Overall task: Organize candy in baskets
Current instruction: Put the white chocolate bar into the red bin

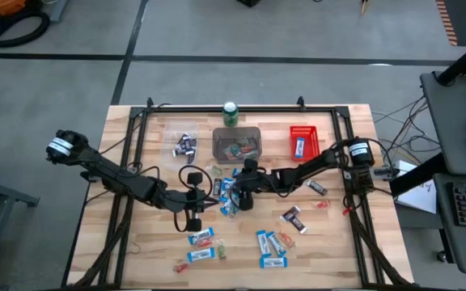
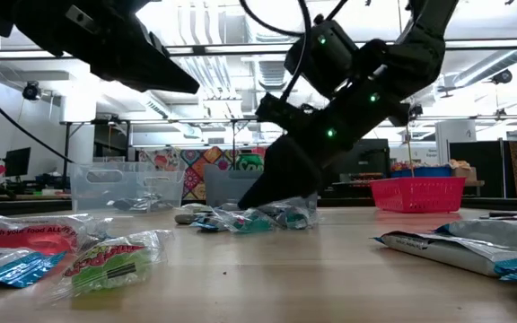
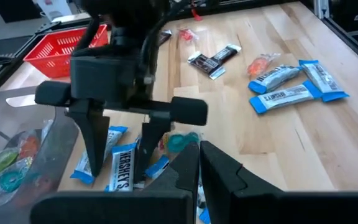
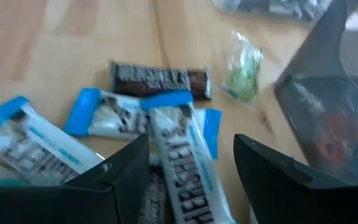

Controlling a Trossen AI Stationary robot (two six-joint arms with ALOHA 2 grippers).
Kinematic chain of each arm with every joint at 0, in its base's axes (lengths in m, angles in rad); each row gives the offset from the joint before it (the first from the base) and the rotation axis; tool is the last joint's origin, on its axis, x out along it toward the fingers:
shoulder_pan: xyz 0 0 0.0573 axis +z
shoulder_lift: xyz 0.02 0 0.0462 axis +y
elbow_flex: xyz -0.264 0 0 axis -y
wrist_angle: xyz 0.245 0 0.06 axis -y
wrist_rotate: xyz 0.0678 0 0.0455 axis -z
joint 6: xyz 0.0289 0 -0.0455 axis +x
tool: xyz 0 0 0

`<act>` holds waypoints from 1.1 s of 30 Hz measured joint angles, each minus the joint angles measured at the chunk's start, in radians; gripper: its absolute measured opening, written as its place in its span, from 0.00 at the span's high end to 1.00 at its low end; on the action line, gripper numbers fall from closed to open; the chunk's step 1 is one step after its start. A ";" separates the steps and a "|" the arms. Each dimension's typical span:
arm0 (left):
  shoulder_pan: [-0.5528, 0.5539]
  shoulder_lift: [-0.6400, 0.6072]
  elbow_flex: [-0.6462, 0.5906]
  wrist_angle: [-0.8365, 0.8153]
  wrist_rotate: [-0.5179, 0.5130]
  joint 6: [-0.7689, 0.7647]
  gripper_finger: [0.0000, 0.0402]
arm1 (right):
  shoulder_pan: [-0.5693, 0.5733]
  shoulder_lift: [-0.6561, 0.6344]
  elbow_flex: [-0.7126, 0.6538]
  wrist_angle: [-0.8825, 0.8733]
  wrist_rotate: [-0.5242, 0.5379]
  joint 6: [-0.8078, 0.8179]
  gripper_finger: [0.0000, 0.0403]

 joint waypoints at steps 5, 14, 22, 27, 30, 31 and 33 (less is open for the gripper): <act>-0.010 -0.013 0.000 0.000 0.000 0.000 1.00 | -0.002 0.031 0.002 0.021 -0.021 0.015 0.47; -0.027 -0.054 0.001 -0.009 0.000 -0.001 1.00 | -0.007 0.100 0.048 0.035 -0.033 0.026 0.57; -0.038 -0.057 0.001 -0.004 0.000 -0.004 1.00 | -0.007 0.075 0.048 0.010 -0.043 0.026 0.71; -0.040 -0.056 0.001 -0.004 0.000 -0.004 1.00 | -0.006 0.071 0.062 -0.011 -0.043 0.026 0.76; -0.040 -0.053 0.001 -0.004 0.000 -0.004 1.00 | -0.005 0.071 0.069 -0.011 -0.043 0.026 0.79; -0.040 -0.052 0.001 -0.005 0.000 -0.004 1.00 | -0.004 0.071 0.072 -0.012 -0.043 0.026 0.79; -0.040 -0.050 0.001 -0.006 0.000 -0.004 1.00 | -0.003 0.071 0.081 -0.023 -0.042 0.026 0.81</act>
